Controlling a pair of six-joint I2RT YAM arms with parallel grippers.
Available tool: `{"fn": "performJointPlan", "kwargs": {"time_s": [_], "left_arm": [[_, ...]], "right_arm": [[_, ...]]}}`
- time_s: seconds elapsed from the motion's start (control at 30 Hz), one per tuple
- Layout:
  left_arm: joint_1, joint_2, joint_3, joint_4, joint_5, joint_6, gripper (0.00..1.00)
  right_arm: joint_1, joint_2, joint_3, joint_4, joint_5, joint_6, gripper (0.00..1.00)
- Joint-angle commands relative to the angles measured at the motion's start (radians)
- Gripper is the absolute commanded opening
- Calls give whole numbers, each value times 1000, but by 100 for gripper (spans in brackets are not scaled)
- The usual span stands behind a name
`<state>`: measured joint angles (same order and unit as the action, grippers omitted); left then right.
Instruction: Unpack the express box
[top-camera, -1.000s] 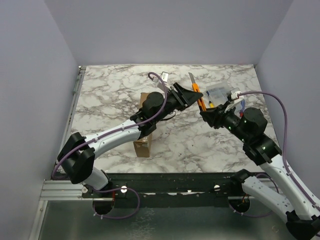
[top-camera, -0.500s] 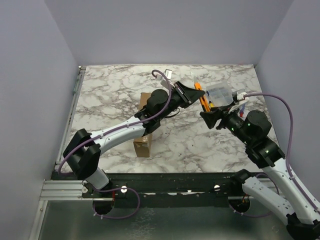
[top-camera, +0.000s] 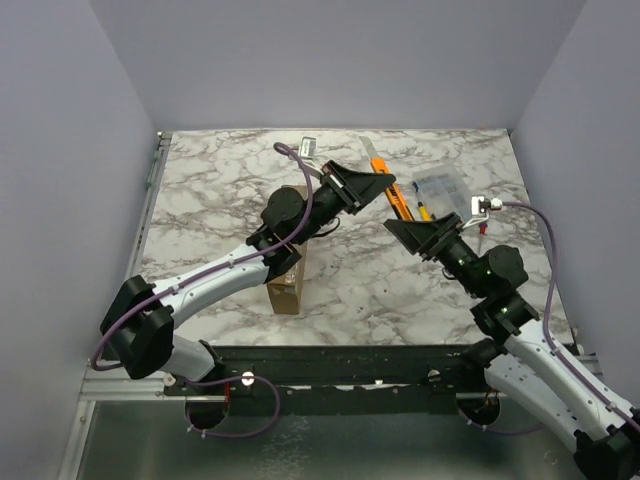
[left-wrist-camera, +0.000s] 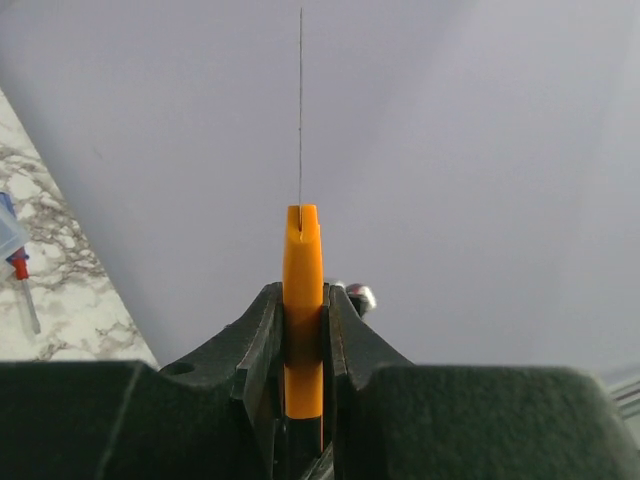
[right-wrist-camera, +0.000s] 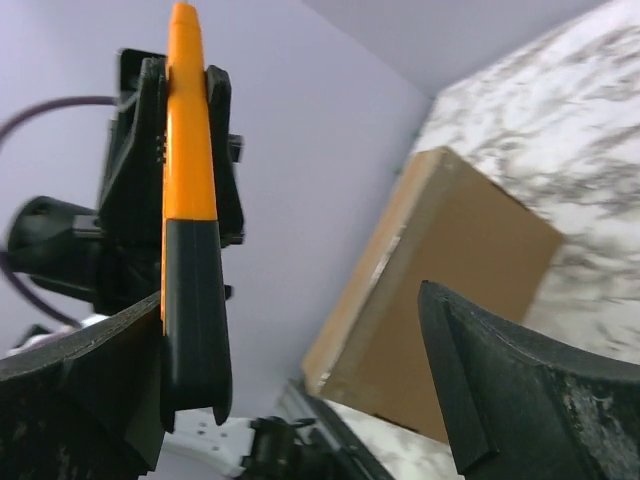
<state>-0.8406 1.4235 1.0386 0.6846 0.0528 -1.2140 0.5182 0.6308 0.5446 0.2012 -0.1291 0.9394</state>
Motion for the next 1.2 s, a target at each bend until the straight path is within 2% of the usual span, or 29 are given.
{"fn": "performJointPlan", "kwargs": {"time_s": [0.0,0.23,0.43,0.5,0.57,0.77,0.83,1.0,1.13,1.17], "left_arm": [[9,-68,-41,141,12,-93,0],[10,-82,-88,209,-1,-127,0],[9,-78,-115,254,-2,-159,0],[10,-78,-121,262,-8,-162,0],[10,-78,-125,273,-12,-159,0],[11,-73,-135,291,-23,-149,0],[10,-68,-137,294,-24,-142,0],[10,-79,-169,295,-45,-81,0],[9,-88,-192,294,-91,-8,0],[10,-89,-194,294,-94,7,3]], "right_arm": [[-1,41,-103,528,-100,243,97],[-2,111,-118,682,-105,300,84],[-1,113,-82,655,-93,281,47],[-1,125,-70,653,-104,281,38],[-3,135,-63,649,-112,282,35],[-2,162,-79,683,-129,297,34],[-1,171,-81,692,-132,297,28],[-2,177,-63,639,-122,287,1],[-2,187,-61,595,-114,286,0],[-2,187,-62,586,-112,286,1]]}}
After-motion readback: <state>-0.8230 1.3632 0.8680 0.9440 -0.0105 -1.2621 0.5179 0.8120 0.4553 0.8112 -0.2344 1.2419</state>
